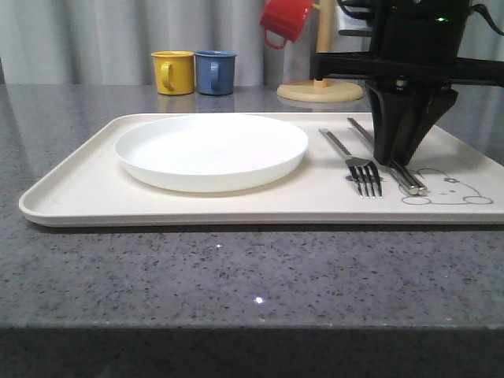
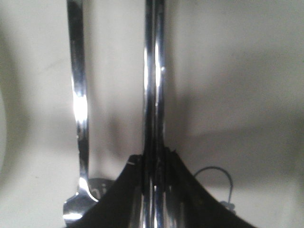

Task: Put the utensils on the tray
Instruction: 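Lower the chopsticks beside the fork and open the right gripper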

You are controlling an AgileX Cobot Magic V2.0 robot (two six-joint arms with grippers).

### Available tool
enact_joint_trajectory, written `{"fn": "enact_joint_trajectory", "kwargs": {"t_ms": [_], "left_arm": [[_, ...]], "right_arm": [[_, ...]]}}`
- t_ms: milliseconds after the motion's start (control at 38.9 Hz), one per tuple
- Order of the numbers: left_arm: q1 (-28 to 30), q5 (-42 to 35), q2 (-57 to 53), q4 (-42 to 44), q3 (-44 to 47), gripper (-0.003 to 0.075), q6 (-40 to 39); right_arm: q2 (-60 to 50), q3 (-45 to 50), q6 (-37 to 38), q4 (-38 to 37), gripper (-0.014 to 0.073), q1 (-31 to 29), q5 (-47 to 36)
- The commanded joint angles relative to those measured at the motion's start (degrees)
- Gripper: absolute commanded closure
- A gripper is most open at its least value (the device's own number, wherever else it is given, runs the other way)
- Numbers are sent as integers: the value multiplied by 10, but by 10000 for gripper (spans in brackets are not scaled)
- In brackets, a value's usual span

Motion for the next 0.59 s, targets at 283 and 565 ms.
{"fn": "enact_joint_trajectory", "kwargs": {"t_ms": [283,565], "left_arm": [[2,-47,6,-5,-15,738,-6],[2,-47,6,-5,-15,738,-6]], "right_arm": [[-21,-19,9,-8,619,-2,4],[-22,-23,12,-11,394,-2,0]]}}
